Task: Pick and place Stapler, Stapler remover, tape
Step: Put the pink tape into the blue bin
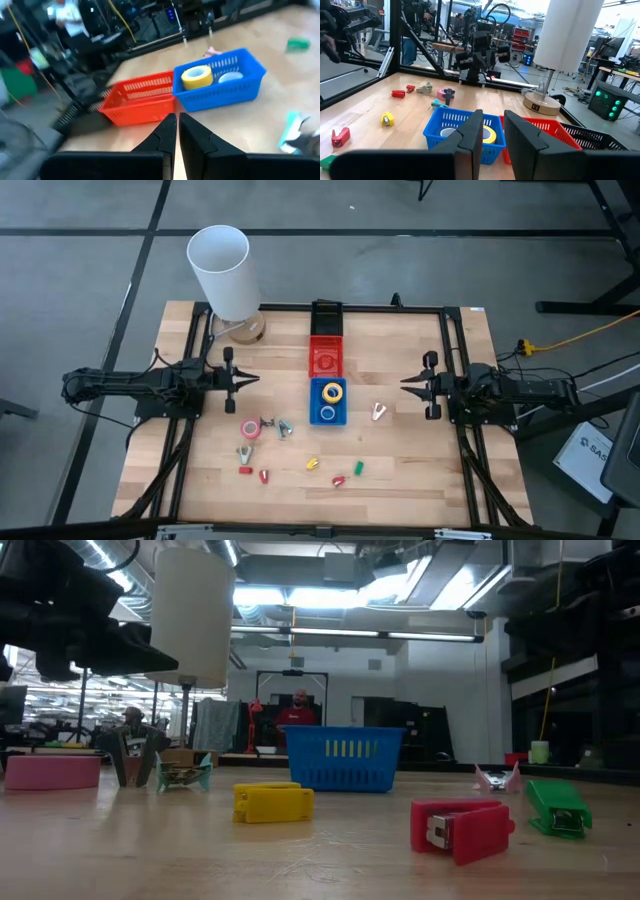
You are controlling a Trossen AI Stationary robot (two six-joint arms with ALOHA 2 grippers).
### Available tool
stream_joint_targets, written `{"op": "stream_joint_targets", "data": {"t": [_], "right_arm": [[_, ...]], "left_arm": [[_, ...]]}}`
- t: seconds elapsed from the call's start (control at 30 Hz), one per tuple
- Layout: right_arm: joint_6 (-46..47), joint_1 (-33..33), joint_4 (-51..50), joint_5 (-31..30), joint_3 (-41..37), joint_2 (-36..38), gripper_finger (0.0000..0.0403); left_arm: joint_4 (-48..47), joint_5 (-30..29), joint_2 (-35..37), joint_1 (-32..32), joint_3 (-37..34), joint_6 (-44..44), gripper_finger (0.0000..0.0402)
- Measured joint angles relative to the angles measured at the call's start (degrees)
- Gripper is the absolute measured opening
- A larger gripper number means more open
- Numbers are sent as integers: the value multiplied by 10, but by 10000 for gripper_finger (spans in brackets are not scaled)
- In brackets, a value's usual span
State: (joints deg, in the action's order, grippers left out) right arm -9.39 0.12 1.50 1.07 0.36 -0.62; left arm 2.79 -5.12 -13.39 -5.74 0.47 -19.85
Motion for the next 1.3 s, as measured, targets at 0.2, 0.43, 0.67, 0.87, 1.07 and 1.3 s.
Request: {"op": "stream_joint_targets", "data": {"t": [0.2, 0.43, 0.67, 0.87, 1.07, 1.3], "right_arm": [[0, 0, 0, 0, 0, 0, 81], [1, 0, 0, 0, 0, 0, 81], [1, 0, 0, 0, 0, 0, 81], [1, 0, 0, 0, 0, 0, 81], [1, 0, 0, 0, 0, 0, 81], [1, 0, 0, 0, 0, 0, 81]], "left_arm": [[6, 57, 0, 1, 0, 62, 16], [49, 130, 0, 1, 0, 362, 16], [66, 100, 0, 1, 0, 444, 14], [-7, 73, -20, 9, 0, 435, 5], [-58, 40, -97, 70, 52, 418, 8], [-176, -94, -228, 152, 209, 377, 32]]}}
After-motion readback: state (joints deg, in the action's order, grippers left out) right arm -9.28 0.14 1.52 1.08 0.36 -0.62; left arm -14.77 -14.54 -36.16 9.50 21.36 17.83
